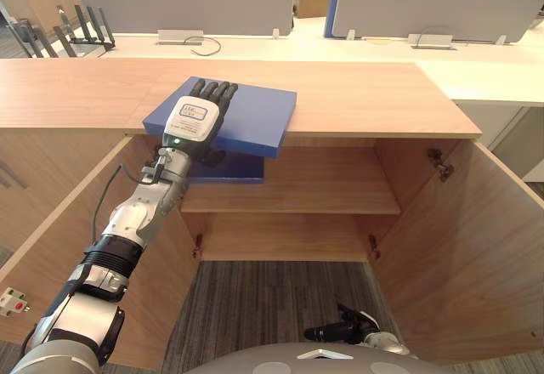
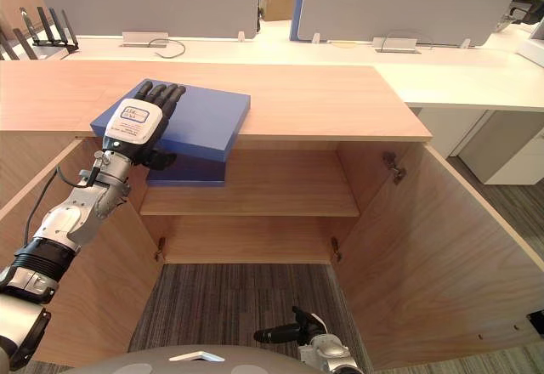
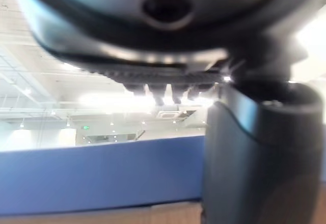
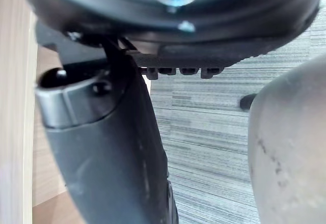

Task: Walk over to the cabinet, pick up the folder, carry it to the office cabinet, place the folder inside the office cabinet, then close the office cabinet door

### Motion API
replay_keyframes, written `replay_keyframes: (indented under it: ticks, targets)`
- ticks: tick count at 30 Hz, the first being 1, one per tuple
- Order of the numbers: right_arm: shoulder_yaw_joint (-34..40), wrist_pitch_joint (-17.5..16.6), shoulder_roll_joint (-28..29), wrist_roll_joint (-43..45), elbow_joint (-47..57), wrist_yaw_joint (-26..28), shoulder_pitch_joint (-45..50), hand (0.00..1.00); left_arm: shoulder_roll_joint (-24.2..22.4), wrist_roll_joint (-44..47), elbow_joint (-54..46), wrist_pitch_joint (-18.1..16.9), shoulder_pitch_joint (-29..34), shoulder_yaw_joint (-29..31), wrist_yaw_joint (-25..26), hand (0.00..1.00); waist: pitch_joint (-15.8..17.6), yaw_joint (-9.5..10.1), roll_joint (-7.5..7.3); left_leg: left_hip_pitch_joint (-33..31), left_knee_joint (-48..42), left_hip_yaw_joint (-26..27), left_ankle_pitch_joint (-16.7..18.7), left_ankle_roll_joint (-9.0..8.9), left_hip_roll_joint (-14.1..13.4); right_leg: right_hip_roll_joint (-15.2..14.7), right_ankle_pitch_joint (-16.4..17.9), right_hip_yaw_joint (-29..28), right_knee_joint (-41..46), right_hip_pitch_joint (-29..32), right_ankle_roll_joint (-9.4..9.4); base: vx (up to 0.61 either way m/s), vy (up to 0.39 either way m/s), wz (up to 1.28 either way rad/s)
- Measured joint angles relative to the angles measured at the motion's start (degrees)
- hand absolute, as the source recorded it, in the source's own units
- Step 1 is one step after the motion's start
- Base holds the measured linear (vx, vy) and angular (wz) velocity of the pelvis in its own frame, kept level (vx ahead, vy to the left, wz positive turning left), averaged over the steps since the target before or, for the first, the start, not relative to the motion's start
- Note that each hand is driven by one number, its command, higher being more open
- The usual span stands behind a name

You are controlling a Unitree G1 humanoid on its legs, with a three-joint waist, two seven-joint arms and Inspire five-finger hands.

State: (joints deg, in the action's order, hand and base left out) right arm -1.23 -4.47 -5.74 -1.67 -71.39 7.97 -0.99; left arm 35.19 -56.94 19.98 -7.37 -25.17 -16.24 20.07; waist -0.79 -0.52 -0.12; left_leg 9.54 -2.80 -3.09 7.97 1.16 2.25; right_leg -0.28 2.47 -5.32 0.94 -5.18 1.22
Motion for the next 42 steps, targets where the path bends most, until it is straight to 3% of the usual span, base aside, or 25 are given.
replay_keyframes:
  ticks: [11, 17, 29, 35, 37, 42]
  targets:
    - [0.12, -0.02, 0.07, 0.02, 0.06, -0.80, 0.02, 1.00, 1.26, 0.01, 5.80, 1.24, -3.52, -1.50, 3.89, 0.00, -0.01, -0.20, -0.03, 0.06, 0.01, 0.17, 0.00, -0.01, 0.00, 0.03, 0.00, -0.18, 0.05, 0.01, 0.00, 0.00, 0.000, 0.00]
    - [0.45, -0.05, 0.23, 0.14, 0.15, -1.12, -0.29, 1.00, 1.71, -0.98, 8.17, 1.51, -4.87, -1.42, 3.58, 0.00, 0.09, -1.32, 0.13, 0.13, 0.10, 0.27, 0.00, -0.01, -0.01, 0.03, 0.00, -0.22, 0.00, 0.00, 0.00, 0.00, 0.000, 0.00]
    - [0.68, -0.02, 0.23, 0.20, 0.12, -1.11, -0.29, 1.00, 0.13, -0.17, 8.45, 2.18, -4.85, -0.33, 3.30, 0.00, 0.18, -1.32, 0.25, 0.77, 0.82, 0.62, -0.12, 0.15, 0.03, -0.03, -0.01, -0.49, -0.10, -0.22, 0.01, 0.00, 0.000, 0.00]
    - [2.24, 0.10, 0.45, 0.27, 0.19, -1.11, -0.39, 1.00, -7.42, 3.07, -8.32, 3.69, 1.11, 6.72, 1.56, 0.00, 1.14, -0.93, 0.23, 0.68, 1.08, 0.55, -0.16, 0.22, 0.07, -0.08, 0.02, -0.74, -0.11, -0.03, 0.04, 0.00, 0.000, 0.00]
    - [3.42, 0.30, 0.57, 0.21, 0.16, -1.14, -0.16, 1.00, -12.99, 5.73, -17.62, 3.88, 4.56, 8.63, 1.54, 0.00, 1.29, -0.19, 0.29, 0.64, 1.07, 0.54, -0.12, 0.15, 0.13, -0.09, 0.10, -1.17, -0.07, 0.06, 0.02, 0.00, 0.000, -0.04]
    - [5.77, 0.40, 0.77, 0.08, -0.20, -1.15, 0.15, 1.00, -19.32, 12.83, -32.42, 1.91, 9.02, 8.94, 1.61, 0.00, 1.33, 0.57, 0.34, 0.89, 0.95, 0.24, 0.10, -0.10, 0.17, -0.11, 0.70, -1.26, 0.33, -0.10, -0.13, 0.00, 0.000, 0.00]
